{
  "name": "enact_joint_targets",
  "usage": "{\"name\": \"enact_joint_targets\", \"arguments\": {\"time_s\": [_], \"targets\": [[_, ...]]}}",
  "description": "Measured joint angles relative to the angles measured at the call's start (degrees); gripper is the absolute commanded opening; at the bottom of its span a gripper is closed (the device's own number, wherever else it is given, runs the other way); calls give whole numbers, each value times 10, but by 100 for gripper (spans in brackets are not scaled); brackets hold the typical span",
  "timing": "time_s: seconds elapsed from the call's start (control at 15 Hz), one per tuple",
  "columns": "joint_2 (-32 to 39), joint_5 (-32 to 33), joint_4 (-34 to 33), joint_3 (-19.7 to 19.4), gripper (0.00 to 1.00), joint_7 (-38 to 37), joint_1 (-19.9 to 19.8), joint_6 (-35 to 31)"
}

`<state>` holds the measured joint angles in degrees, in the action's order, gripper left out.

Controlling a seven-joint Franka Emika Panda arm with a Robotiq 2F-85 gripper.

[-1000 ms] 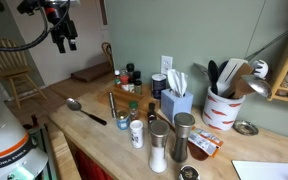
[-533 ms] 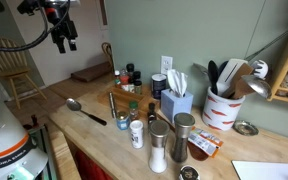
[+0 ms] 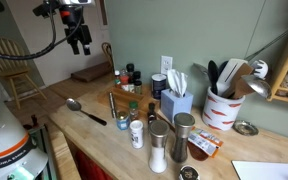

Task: Push down on the top of the silver long object on the kitchen counter

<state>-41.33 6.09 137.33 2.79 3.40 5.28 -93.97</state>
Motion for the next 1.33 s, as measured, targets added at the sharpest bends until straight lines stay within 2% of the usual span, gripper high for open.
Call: {"name": "enact_joint_targets", "arguments": {"time_s": [0.07, 0.13, 0.2, 0.73, 0.8, 1.07, 1.33], "targets": [[5, 0, 3, -12, 75, 0, -3, -20], [11, -1, 8, -20, 73, 0, -7, -40], [16, -1, 14, -25, 66, -1, -11, -59], [43, 1, 78, -28, 5, -43, -59, -206], [43, 1, 90, -29, 0, -49, -66, -225], [39, 1, 138, -29, 1, -69, -87, -278], [29, 1, 166, -29, 1, -78, -92, -293]]}}
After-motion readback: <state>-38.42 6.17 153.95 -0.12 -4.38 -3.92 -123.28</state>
